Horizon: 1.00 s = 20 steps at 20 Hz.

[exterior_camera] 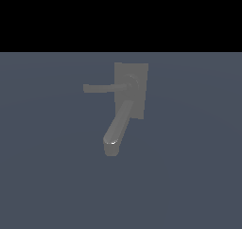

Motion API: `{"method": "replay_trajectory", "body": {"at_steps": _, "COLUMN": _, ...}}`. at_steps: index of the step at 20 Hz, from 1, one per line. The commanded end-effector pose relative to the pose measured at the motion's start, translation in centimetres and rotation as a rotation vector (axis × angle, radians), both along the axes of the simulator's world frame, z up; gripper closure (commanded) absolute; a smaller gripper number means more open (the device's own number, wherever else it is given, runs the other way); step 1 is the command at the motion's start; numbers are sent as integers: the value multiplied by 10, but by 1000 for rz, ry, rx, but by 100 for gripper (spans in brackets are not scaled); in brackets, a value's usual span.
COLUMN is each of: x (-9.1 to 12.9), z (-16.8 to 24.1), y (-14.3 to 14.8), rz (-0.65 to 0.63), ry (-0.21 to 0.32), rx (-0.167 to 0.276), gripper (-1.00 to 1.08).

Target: Turn on the faucet by rotating a designated handle.

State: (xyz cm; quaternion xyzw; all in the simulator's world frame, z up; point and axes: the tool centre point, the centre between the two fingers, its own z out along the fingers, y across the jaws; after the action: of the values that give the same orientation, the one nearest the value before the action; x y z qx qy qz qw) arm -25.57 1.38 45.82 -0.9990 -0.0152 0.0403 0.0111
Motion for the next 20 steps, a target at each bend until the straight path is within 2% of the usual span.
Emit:
{"method": "replay_trajectory", "body": {"at_steps": 1, "x": 0, "z": 0, "y": 0, "rz": 0, "ry": 0, "rx": 0, "gripper": 108}}
{"method": "replay_trajectory", "body": {"at_steps": 6, "x": 2, "z": -2, "y": -3, "rz": 5, "ry": 6, "rx": -14, "gripper": 108}}
{"method": "replay_trajectory", "body": {"at_steps": 11, "x": 7, "z": -9, "y": -10, "rz": 19, "ry": 22, "rx": -58, "gripper": 108}}
{"method": "replay_trajectory", "body": {"at_steps": 16, "x": 16, "z": -19, "y": -22, "rz": 46, "ry": 48, "rx": -131, "gripper": 108}}
{"method": "replay_trajectory", "body": {"at_steps": 20, "x": 26, "z": -30, "y": -35, "rz": 80, "ry": 76, "rx": -211, "gripper": 108}}
